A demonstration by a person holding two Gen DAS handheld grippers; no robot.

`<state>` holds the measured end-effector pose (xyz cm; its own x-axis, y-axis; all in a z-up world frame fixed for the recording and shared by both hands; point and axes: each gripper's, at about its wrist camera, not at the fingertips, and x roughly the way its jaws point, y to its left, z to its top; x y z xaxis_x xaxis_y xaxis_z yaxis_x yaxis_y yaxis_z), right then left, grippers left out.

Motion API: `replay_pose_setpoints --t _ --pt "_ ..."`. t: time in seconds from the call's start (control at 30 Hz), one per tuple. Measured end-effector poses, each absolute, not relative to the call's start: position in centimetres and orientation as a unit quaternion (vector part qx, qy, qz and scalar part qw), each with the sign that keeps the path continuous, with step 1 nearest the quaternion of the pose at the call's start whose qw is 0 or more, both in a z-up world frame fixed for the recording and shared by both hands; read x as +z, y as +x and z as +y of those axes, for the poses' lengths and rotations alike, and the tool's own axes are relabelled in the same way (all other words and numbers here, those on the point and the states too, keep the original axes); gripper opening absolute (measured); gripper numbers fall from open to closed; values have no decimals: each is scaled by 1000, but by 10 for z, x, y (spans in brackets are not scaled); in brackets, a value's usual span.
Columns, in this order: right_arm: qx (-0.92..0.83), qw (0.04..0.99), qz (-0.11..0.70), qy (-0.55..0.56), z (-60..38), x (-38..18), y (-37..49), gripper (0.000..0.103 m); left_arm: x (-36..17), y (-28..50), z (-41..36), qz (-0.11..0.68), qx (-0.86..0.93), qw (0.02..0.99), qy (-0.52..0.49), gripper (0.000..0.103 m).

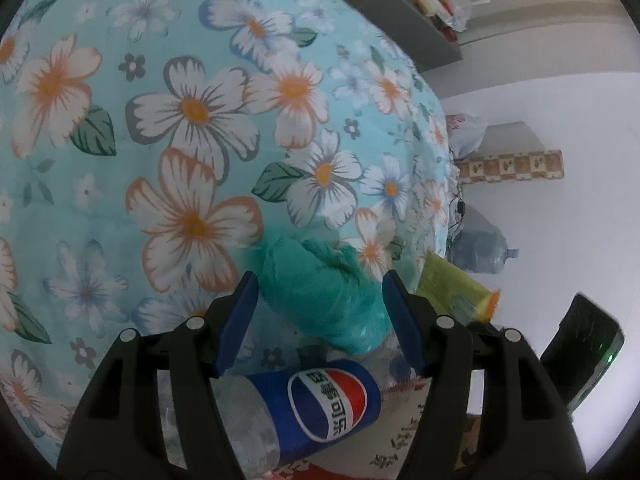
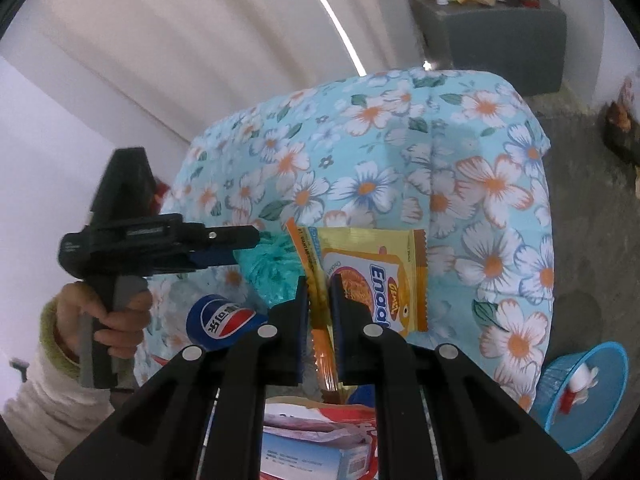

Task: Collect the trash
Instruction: 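Grasp the green plastic bag with the left gripper while the right grasps the yellow snack packet, then carry the green bag and yellow packet with both grippers over the wastebasket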

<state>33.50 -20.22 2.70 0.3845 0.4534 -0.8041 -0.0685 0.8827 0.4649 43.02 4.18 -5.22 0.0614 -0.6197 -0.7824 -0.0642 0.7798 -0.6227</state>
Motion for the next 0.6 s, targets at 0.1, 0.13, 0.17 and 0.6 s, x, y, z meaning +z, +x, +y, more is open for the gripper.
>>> replay_pose_setpoints --t 0.1,0.13,0.17,0.6 --pt "159 812 528 190 -207 26 332 11 -61 434 43 663 -191 667 -281 60" --pt "159 813 526 194 -209 27 332 11 -63 436 43 665 -187 664 -286 60" --pt "160 813 525 196 -209 27 331 11 -65 435 43 665 -187 662 -290 60" --pt "154 824 493 232 -232 39 321 11 -64 437 60 632 -194 680 -318 40"
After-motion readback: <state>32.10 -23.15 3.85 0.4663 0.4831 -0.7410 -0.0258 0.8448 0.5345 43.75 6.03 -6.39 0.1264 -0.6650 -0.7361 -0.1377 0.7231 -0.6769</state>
